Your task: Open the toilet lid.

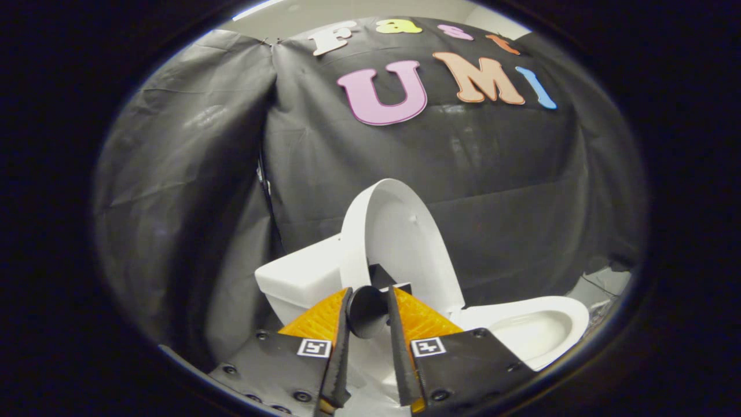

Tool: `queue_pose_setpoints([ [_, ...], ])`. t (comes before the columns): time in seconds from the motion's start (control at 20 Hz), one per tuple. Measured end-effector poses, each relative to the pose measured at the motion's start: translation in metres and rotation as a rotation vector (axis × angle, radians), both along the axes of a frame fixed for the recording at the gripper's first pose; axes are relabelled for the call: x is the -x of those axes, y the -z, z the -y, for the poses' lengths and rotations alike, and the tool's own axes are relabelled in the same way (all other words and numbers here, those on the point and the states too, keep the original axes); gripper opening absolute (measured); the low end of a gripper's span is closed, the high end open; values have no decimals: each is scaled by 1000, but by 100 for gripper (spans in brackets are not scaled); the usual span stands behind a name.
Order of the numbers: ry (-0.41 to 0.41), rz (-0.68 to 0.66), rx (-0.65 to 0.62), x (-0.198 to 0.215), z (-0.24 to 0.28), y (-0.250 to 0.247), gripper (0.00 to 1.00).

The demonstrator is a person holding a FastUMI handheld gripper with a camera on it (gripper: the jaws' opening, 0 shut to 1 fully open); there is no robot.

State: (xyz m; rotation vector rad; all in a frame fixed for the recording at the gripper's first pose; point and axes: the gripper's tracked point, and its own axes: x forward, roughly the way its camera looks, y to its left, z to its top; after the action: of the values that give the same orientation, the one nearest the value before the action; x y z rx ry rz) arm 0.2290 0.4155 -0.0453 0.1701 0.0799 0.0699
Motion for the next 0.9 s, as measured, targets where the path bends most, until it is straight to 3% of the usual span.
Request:
queue_pose_setpoints([
  [0.35,45,156,7,9,25,-66,37],
  [0.9,230,205,92,45,153,-110,43],
])
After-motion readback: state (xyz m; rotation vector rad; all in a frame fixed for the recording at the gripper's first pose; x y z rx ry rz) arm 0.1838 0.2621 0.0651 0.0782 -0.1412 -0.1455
